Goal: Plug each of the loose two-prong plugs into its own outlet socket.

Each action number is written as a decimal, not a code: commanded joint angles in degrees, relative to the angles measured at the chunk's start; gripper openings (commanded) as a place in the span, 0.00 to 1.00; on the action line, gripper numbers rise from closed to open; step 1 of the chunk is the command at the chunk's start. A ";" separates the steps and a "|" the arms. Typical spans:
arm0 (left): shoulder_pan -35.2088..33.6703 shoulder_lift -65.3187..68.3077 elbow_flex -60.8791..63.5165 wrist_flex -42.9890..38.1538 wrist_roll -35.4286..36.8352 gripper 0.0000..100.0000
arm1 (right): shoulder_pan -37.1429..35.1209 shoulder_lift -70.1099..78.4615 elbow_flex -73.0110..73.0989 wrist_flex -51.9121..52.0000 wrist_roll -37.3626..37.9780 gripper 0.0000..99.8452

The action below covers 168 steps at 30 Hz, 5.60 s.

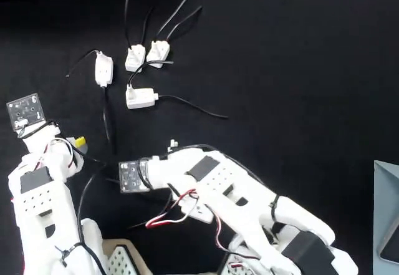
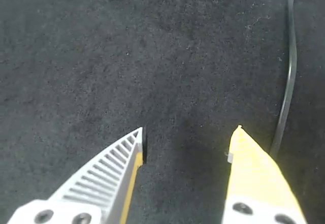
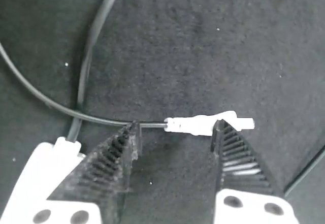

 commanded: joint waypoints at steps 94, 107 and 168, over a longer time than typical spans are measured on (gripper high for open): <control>-0.04 -0.79 -0.57 -0.70 0.53 0.27 | 20.75 4.18 -16.66 11.87 -41.85 0.17; -0.04 -0.79 -0.48 -0.79 0.53 0.27 | 21.80 18.42 -19.65 3.78 -36.31 0.17; -0.04 -0.79 -0.40 -0.79 0.26 0.27 | 8.62 3.12 -10.33 6.59 -42.46 0.17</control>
